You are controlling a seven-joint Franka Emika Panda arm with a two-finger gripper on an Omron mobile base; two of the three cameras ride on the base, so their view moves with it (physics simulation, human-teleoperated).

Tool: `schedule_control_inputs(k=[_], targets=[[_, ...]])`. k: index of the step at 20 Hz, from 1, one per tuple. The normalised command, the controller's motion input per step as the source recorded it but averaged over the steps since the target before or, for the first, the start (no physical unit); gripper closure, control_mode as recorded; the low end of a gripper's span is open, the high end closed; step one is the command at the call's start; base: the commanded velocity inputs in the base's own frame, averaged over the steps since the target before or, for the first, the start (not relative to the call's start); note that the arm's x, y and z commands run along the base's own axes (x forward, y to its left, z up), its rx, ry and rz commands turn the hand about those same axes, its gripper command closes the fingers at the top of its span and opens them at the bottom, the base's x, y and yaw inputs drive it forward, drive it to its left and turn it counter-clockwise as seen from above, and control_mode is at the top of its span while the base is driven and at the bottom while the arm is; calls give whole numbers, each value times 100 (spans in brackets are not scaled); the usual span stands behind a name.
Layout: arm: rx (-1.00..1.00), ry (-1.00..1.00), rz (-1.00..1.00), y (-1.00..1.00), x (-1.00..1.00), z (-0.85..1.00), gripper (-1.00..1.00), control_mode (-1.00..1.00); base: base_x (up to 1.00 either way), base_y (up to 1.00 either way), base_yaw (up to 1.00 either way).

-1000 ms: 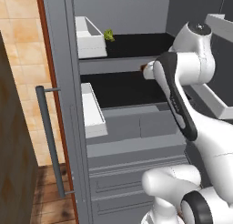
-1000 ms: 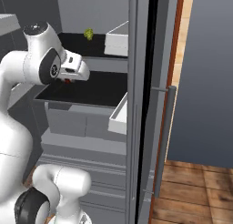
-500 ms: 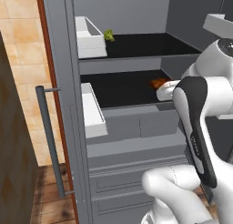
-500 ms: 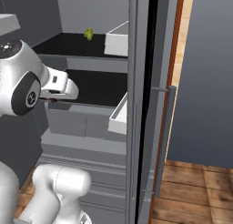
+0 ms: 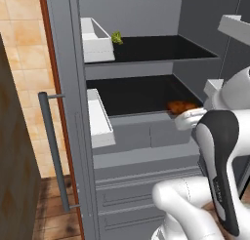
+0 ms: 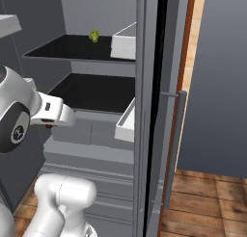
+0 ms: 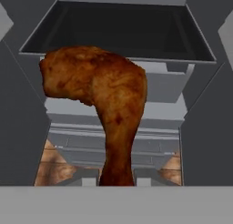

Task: Take the chicken drumstick from the fridge and place it on the digital scale on the counter by the fridge. Wait a few seconds for a reading, then move it to the plate on the dining counter.

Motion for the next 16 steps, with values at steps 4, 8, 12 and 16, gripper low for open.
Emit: schedule_control_inputs(k=[4, 8, 12, 16], targets=[[0, 0, 0, 0, 1, -29, 100, -100, 0, 0, 0], [0, 0, 0, -1, 3, -4, 100, -100, 0, 0, 0], [0, 0, 0, 0, 0, 0, 100, -100, 0, 0, 0], [0, 0, 0, 0, -4, 0, 100, -100, 0, 0, 0]])
